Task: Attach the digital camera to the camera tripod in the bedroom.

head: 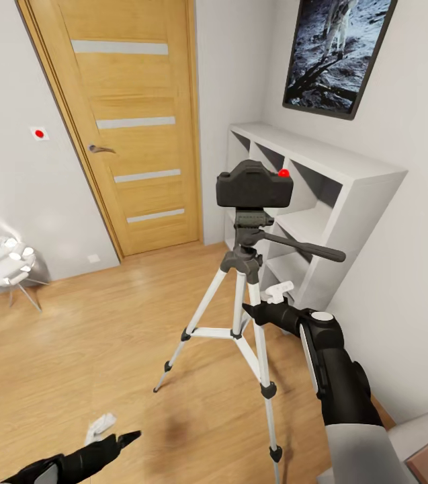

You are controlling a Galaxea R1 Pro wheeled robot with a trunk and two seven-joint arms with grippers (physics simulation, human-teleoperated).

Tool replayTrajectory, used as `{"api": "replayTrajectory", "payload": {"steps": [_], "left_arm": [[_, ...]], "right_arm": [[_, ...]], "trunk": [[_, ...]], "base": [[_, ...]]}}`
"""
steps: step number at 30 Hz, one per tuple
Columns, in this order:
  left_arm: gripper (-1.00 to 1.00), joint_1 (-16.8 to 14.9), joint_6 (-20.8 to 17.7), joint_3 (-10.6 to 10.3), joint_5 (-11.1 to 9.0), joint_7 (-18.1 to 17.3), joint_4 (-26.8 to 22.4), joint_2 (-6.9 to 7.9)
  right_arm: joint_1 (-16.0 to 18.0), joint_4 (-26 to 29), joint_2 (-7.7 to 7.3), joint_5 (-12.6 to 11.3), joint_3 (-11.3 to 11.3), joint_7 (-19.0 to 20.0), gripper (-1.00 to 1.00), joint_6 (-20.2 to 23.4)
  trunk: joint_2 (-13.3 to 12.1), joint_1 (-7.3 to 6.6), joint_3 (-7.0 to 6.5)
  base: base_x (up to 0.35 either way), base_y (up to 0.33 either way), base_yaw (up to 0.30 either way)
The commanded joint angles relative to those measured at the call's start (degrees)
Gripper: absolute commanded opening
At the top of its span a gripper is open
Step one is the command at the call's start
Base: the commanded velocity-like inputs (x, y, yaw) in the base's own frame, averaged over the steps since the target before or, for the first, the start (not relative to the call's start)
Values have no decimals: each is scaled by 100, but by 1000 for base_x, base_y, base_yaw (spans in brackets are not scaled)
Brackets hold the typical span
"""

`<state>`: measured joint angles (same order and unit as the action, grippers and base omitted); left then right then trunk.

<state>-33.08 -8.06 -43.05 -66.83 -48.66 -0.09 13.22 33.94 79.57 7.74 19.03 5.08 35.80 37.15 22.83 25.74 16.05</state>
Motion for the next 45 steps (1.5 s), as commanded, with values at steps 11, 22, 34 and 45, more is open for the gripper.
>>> {"api": "replayTrajectory", "payload": {"steps": [11,22,34,45], "left_arm": [[100,780,665,17,-209,3590,-5,-354],[100,1433,801,28,-228,6040,-1,-1160],[100,1934,1095,36,-249,6190,0,-1136],[100,1958,1429,41,-675,6199,8,-1130]], "right_arm": [[7,-424,6,339,25,53,-100,74],[7,-423,0,333,36,57,-100,91],[6,-419,1,330,35,59,-100,104],[7,-416,1,335,40,56,100,111]], "trunk": [[9,5,10],[9,5,10],[9,5,10],[9,5,10]], "base": [[0,0,0],[0,0,0],[0,0,0],[0,0,0]]}}
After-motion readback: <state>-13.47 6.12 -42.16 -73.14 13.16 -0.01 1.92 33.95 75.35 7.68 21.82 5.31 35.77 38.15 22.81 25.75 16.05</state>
